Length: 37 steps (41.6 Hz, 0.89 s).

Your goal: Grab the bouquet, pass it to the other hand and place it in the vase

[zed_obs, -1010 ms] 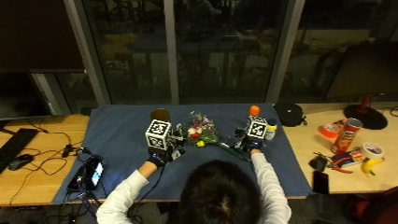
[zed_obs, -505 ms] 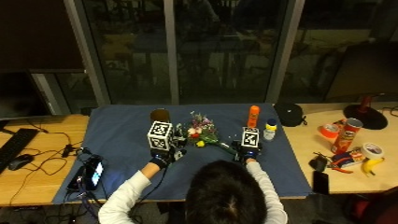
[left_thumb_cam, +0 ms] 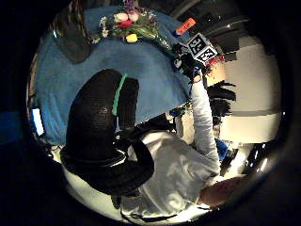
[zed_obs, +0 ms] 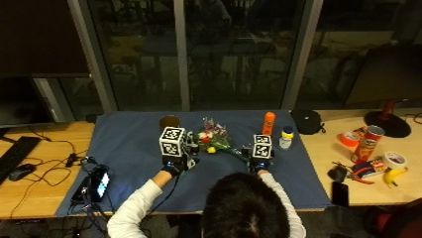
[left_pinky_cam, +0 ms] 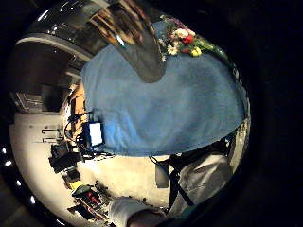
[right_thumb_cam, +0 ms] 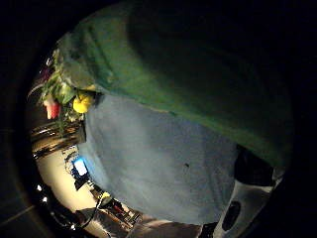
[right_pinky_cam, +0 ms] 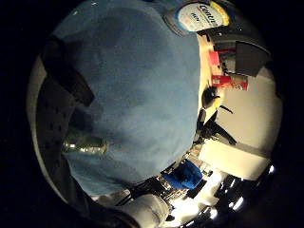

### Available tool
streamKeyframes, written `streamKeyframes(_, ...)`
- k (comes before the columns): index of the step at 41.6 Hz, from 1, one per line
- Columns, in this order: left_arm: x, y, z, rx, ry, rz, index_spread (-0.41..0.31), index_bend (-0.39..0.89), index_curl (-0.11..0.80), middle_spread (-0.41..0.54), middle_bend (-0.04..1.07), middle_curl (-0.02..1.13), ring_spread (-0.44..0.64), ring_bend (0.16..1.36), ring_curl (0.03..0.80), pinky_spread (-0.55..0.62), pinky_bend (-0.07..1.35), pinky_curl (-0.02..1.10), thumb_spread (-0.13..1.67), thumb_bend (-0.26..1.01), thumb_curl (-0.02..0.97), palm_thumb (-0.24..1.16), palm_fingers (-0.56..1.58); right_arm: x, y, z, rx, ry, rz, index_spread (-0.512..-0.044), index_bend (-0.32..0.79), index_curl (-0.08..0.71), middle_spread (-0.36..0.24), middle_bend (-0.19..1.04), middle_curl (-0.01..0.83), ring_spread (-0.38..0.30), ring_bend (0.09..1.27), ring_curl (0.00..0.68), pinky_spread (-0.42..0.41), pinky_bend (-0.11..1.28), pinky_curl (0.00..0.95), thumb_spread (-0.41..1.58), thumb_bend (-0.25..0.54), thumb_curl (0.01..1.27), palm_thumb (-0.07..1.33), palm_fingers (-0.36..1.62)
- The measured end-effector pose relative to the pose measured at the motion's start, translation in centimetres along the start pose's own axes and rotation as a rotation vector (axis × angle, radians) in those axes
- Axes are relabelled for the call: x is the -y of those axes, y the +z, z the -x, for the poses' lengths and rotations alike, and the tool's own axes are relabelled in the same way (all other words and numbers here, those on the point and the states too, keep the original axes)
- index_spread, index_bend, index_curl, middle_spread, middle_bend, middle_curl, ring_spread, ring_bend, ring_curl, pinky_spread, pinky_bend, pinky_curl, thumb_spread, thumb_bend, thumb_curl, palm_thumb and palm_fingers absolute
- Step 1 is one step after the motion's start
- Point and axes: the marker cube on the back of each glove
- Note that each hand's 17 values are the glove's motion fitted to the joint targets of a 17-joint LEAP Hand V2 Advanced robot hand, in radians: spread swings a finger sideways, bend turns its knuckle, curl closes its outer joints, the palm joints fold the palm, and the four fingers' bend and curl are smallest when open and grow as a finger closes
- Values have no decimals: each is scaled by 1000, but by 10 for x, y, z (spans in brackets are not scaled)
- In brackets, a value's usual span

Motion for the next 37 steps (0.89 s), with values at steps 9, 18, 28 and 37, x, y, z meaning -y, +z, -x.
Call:
streamKeyframes(9,-13,3,-15,-270,77,187,66,120,222,244,213,378,354,582,281,350,442,355,1208,-18,290,290,173,7,-18,-12,350,145,-350,-237,285,362,-188,615,563,-212,784,488,-240,567,398,820,-31,521,1018,1588)
streamKeyframes(18,11,-8,-31,-407,97,79,84,99,213,259,205,378,346,610,289,332,454,357,1135,-46,280,209,157,-15,-35,4,756,151,-253,-223,454,456,-179,741,612,-194,875,533,-233,625,446,789,-40,519,959,1506)
streamKeyframes(28,62,-54,-63,-830,146,-41,128,85,178,320,197,371,355,663,303,323,526,373,1004,-23,298,215,83,-35,-91,44,1243,-81,-316,-209,446,504,-167,798,632,-185,948,553,-223,696,486,639,-26,590,996,1421)
streamKeyframes(37,99,-71,-86,-1324,186,-12,137,94,166,324,215,376,347,681,303,322,540,369,967,-10,321,311,74,-48,-119,69,1415,-239,-389,-210,448,532,-157,814,633,-181,974,557,-224,711,499,524,-24,642,1011,1401)
